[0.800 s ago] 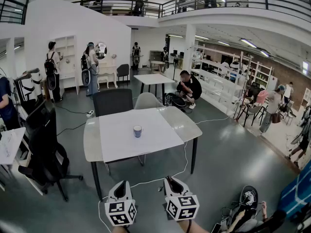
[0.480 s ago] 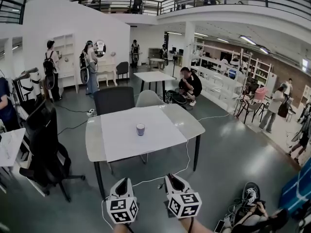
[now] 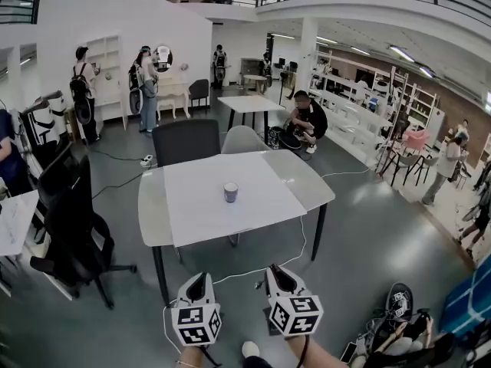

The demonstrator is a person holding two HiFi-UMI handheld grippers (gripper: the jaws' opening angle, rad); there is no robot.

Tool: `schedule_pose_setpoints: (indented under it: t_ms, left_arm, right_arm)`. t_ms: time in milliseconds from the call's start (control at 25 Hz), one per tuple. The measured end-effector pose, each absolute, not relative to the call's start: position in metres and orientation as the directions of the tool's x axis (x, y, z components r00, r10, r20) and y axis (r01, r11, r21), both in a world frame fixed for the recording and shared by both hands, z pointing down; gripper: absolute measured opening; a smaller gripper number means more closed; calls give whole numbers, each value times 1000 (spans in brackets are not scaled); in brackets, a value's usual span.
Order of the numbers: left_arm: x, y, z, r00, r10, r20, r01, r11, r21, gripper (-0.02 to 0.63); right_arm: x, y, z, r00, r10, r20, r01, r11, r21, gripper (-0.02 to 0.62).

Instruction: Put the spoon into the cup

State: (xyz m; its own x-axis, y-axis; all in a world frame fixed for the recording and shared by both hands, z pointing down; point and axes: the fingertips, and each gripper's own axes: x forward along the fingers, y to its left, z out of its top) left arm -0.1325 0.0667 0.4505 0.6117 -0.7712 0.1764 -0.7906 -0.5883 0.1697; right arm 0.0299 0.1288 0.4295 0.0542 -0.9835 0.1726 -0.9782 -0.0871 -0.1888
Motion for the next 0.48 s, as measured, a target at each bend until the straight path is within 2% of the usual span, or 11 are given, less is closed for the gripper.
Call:
schedule_pose_setpoints:
  t_ms: [480]
  left_arm:
    - [-86,-52,439,572,-803,167,-818,-543,192,11]
  right_arm:
    - [73,3,425,-10,-984,178,-981,-25,-195,66]
